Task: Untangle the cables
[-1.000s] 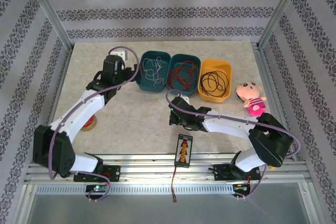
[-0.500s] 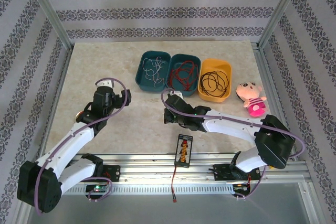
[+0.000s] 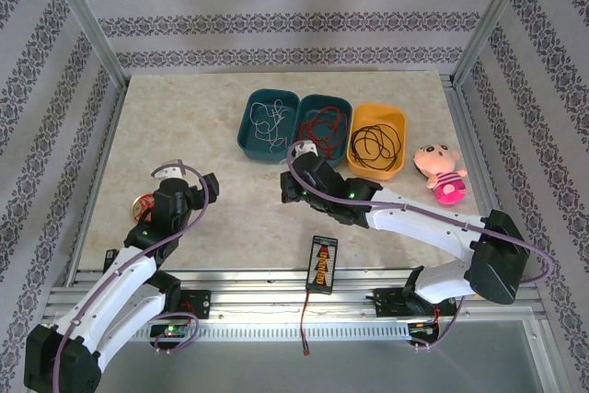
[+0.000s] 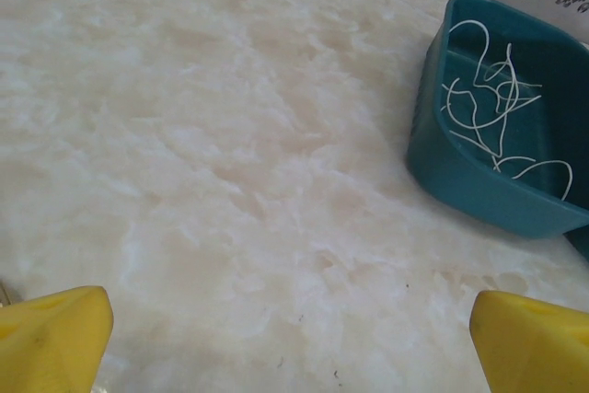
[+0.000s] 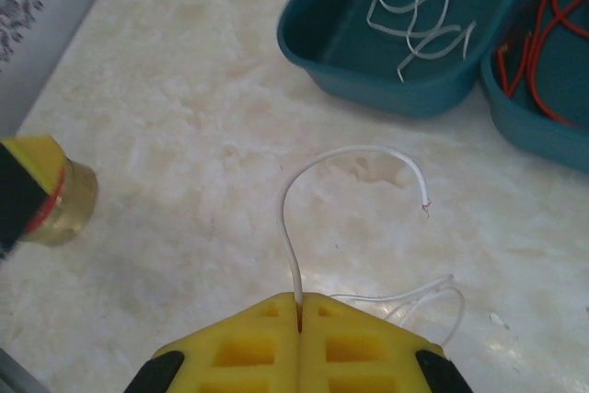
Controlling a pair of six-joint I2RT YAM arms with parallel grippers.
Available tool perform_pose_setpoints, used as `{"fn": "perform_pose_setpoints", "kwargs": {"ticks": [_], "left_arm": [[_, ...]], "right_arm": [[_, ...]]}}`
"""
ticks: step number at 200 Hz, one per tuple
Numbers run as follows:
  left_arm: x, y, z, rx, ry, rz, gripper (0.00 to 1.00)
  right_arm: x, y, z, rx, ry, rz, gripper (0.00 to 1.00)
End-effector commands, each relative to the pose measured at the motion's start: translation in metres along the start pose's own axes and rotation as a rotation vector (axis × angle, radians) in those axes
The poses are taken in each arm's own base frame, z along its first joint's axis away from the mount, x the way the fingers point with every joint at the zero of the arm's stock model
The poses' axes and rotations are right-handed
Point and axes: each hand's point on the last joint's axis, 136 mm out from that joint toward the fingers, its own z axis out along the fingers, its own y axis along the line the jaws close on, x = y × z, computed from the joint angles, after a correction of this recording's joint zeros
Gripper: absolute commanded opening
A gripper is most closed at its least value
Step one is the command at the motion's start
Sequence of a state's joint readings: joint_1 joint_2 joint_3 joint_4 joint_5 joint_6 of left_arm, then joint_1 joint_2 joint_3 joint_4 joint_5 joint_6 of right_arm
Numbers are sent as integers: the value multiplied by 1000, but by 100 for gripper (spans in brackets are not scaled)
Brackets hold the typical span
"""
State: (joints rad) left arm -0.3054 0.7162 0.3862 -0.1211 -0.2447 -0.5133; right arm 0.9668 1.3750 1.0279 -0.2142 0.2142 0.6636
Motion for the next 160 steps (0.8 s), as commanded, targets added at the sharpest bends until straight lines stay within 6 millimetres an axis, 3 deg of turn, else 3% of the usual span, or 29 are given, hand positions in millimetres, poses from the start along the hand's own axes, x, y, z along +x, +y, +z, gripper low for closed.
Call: {"fn": "perform_pose_setpoints", "kwargs": {"ticks": [1, 93, 160], "left_arm": [[-3, 4, -1, 0, -39, -79, 100], [16, 2, 1, 36, 24, -130, 99], [22, 2, 1, 41, 47, -125, 99]], "right_arm": [[-35, 14, -20, -4, -95, -53, 0], [-114, 47, -25, -33, -175, -159, 0], [-156, 39, 10, 33, -190, -210, 0]]}}
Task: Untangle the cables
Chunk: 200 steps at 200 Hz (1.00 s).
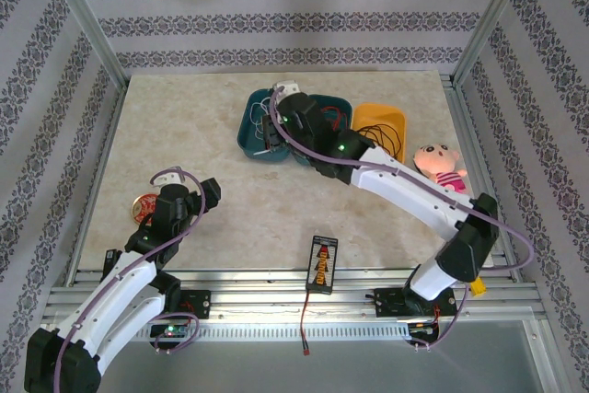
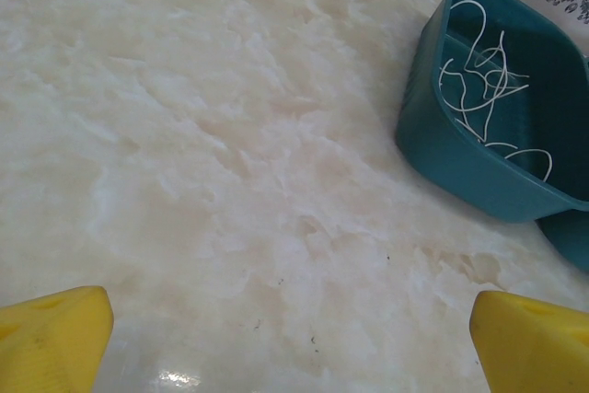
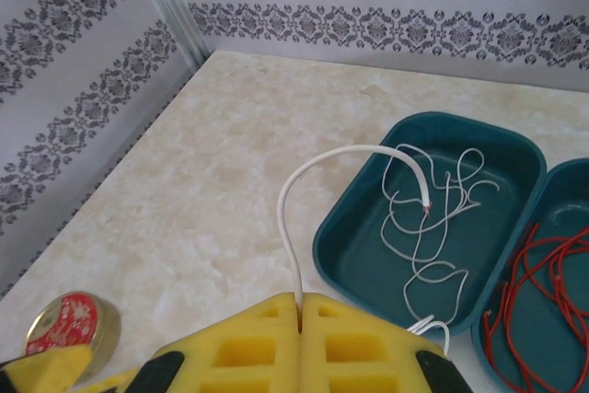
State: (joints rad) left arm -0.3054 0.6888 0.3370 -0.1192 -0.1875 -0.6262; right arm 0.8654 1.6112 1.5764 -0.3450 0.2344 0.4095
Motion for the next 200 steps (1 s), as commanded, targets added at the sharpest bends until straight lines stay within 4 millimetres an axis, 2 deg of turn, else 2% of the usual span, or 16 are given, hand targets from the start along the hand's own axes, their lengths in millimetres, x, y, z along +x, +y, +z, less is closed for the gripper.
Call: {"fn": "perform_pose_setpoints", "kwargs": {"ticks": [1, 55, 93, 155, 200], "left_arm": [[2, 3, 0, 4, -1, -18, 99], [5, 2, 1, 12, 10, -21, 99], [8, 1, 0, 16, 25, -17, 99], [9, 1, 0, 17, 33, -13, 99], [8, 1, -2, 14, 36, -6, 99]], "right_arm": [[-8, -7, 15, 23, 6, -54, 0], [-20, -35, 70, 86, 32, -57, 0], [-13, -54, 105, 137, 75, -51, 0], [4, -69, 141, 182, 139, -80, 0], [6, -73, 160, 198, 159, -102, 0]]}}
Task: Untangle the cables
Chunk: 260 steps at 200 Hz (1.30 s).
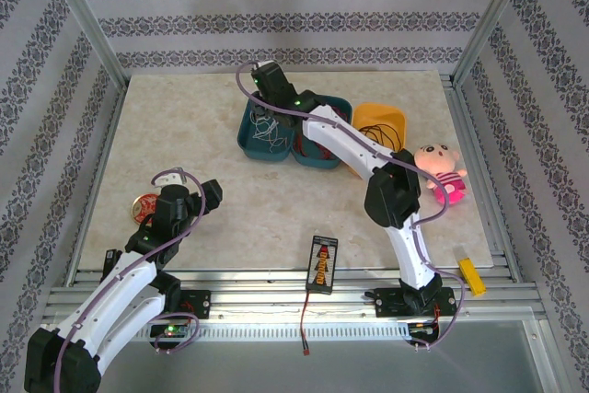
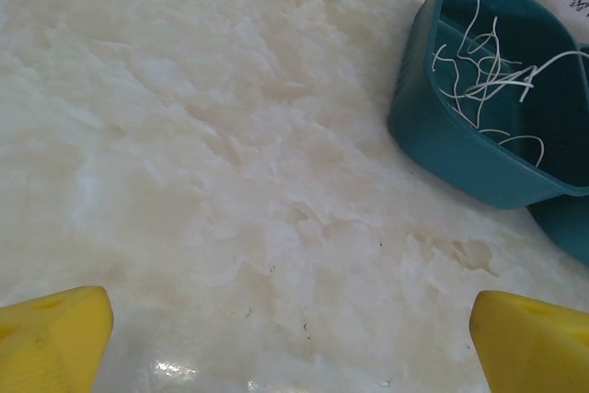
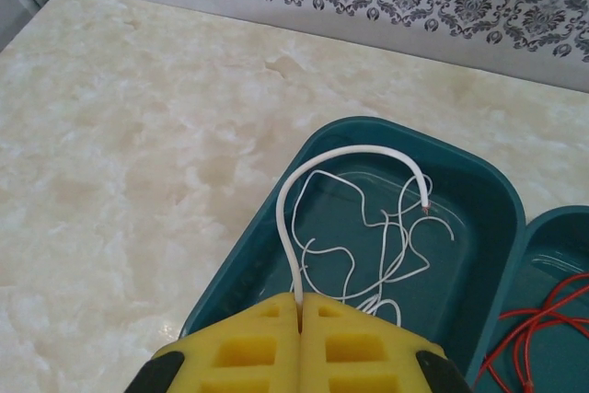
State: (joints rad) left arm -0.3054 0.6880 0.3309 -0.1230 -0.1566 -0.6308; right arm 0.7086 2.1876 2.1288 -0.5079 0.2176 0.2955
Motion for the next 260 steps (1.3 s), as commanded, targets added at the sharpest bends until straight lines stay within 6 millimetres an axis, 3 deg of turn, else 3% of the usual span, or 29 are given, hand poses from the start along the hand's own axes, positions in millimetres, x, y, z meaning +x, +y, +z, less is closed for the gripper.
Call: {"fn": "perform_pose_setpoints", "kwargs": {"ticks": [1, 26, 68, 107, 149, 200, 228, 260], "left_arm": [[2, 4, -2, -7, 11, -4, 99], [2, 4, -3, -8, 7, -6, 99], [2, 5, -2, -10, 5, 0, 99], [1, 5, -2, -14, 3, 1, 99], [0, 3, -2, -8, 5, -4, 99], [-1, 6, -5, -29, 10, -4, 99], [-4, 6, -7, -40, 9, 8, 99], [-10, 7, -11, -60, 3, 36, 100]], "right_arm": [[-4, -4, 6, 20, 9, -28, 0], [2, -5, 16, 23, 27, -25, 0], [33, -8, 36, 28, 105, -19, 4], [51, -9, 40, 21, 153, -7, 19], [58, -9, 37, 9, 177, -5, 25], [49, -9, 12, -12, 163, -1, 32], [46, -16, -13, -10, 140, 5, 39], [58, -33, -45, 22, 117, 10, 51]]}}
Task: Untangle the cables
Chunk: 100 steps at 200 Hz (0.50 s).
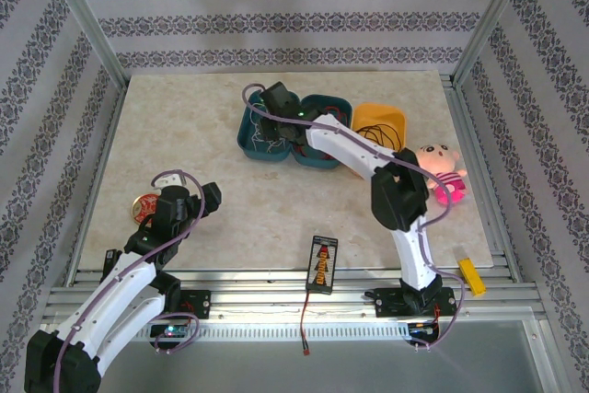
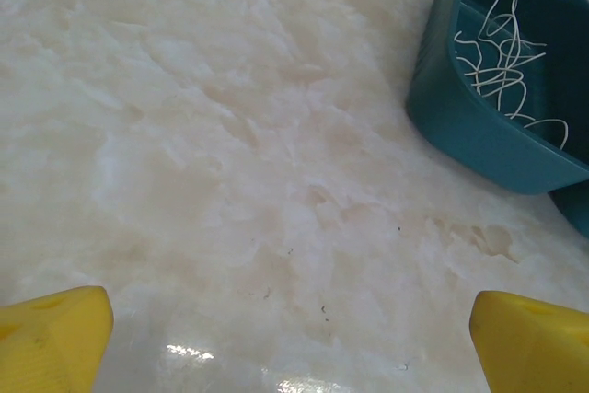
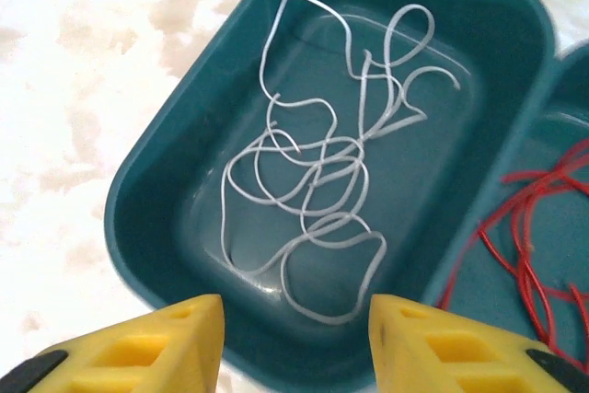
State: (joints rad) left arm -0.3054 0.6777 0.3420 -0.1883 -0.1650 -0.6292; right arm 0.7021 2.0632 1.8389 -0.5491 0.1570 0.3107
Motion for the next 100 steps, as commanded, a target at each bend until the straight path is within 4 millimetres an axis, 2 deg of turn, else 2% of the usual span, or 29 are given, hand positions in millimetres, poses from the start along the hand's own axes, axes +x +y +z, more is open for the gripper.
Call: {"fn": "perform_pose_setpoints", "kwargs": {"ticks": [1, 31, 72, 84, 100], "left_arm": [[-15, 1, -8, -29, -27, 26, 100], [-26, 4, -15, -57, -53, 66, 99], [-42, 6, -27, -80, -113, 126, 99], [-49, 8, -30, -92, -143, 132, 99], [-55, 11, -35, -114, -173, 149, 99]], "right_arm": [[-14, -15, -41, 15, -94, 31, 51], [11, -39, -72, 75, -124, 45, 64], [53, -84, -108, 203, -181, 73, 87], [63, -96, -119, 235, -203, 84, 97], [76, -115, -133, 293, -229, 109, 98]]}}
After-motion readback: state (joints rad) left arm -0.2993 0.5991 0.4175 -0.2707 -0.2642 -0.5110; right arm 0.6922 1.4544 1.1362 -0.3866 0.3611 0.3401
